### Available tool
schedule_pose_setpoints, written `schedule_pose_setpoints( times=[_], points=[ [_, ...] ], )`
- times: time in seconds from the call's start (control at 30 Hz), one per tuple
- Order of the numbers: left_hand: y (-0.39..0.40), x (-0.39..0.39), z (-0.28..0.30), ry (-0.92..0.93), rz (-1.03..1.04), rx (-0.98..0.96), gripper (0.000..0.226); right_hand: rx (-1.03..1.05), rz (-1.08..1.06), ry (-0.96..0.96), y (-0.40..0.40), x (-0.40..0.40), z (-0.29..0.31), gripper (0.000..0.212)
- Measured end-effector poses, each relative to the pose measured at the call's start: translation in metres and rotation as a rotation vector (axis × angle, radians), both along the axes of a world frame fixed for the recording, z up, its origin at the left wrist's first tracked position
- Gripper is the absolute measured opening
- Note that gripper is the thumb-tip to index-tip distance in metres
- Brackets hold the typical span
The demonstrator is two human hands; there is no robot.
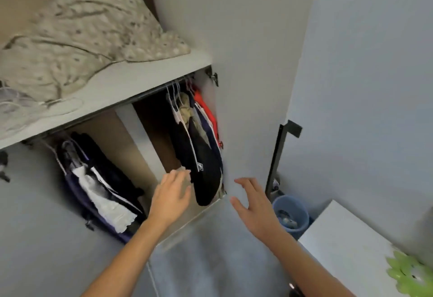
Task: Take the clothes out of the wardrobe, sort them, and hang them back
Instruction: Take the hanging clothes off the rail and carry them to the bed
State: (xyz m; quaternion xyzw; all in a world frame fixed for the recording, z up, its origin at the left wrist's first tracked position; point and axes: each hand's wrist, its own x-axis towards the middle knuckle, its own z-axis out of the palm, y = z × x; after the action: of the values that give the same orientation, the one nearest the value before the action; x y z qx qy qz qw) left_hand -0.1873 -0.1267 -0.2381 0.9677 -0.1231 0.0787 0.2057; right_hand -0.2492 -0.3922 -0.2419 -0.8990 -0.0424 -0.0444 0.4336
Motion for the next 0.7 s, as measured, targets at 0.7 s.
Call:
schedule_pose_setpoints(
  times=[0.7],
  points=[
    [0.194,0.152,-0.046,0.090,0.671,-0.249,0.047,-0.146,0.338,0.078,0.192,0.285,-0.027,0.045]
  ],
)
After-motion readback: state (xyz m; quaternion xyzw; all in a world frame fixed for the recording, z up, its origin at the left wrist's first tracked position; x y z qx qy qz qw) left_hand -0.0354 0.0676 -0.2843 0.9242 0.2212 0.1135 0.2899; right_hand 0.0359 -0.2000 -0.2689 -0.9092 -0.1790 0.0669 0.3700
